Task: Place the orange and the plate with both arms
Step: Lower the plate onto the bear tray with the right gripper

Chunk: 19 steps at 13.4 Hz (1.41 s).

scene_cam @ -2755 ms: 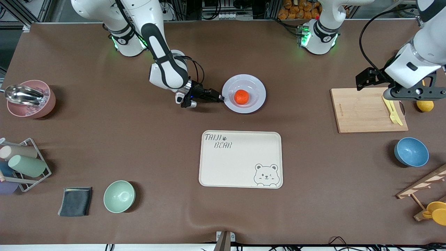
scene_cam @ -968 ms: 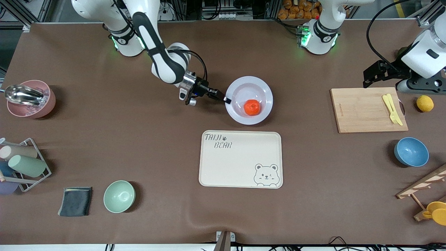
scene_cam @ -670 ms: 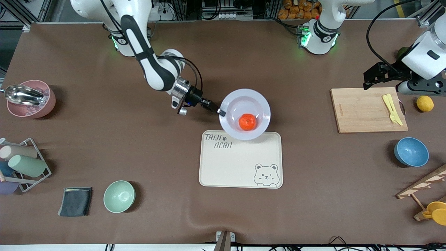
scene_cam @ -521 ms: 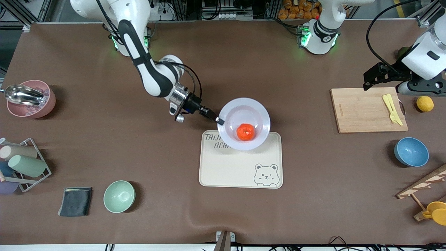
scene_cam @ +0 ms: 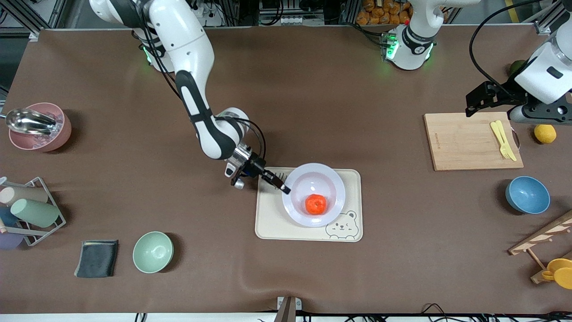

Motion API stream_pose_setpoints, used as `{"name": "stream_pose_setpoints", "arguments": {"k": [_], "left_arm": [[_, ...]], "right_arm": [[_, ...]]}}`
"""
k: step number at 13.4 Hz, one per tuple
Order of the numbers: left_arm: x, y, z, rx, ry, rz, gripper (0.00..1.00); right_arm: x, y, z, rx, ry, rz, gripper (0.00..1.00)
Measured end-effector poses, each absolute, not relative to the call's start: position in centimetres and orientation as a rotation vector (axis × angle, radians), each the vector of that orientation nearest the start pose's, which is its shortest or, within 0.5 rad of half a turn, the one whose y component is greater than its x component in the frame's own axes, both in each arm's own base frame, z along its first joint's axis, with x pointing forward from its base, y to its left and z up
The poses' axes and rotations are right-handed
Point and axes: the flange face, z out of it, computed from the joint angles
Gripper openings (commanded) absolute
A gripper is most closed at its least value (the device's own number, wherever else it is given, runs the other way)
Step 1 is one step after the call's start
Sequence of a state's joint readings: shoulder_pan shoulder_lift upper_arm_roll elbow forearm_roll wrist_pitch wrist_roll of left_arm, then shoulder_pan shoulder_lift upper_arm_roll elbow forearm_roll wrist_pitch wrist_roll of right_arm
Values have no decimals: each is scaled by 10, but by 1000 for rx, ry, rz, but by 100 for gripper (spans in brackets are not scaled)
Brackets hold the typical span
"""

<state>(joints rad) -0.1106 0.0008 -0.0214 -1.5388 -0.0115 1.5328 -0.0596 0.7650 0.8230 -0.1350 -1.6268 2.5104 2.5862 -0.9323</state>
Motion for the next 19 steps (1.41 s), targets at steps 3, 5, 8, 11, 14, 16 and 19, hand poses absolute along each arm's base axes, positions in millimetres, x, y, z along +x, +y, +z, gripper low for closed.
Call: {"name": "stream_pose_setpoints", "arguments": {"k": [3,5,8,11,14,16,19], "left_arm": [[546,-74,635,-3150,115,13,100],[546,-74,635,-3150,115,13,100],[546,-74,635,-3150,115,13,100],[546,-74,635,-3150,115,14,100],[546,-74,635,-3150,115,14,100],[546,-74,635,-3150,114,14,100],[547,-74,635,-3150,114,10,100]], "right_arm": [[557,394,134,-1878,702,-332,14],[561,391,136,-1876,708,-339,45],[561,390,136,-1880,712,-342,45],[561,388,134,-1896,715,-346,46],[564,381,133,-1949,692,-348,46],[569,374,135,-2001,677,-310,46],[580,368,142,-2063,672,-241,46]]}}
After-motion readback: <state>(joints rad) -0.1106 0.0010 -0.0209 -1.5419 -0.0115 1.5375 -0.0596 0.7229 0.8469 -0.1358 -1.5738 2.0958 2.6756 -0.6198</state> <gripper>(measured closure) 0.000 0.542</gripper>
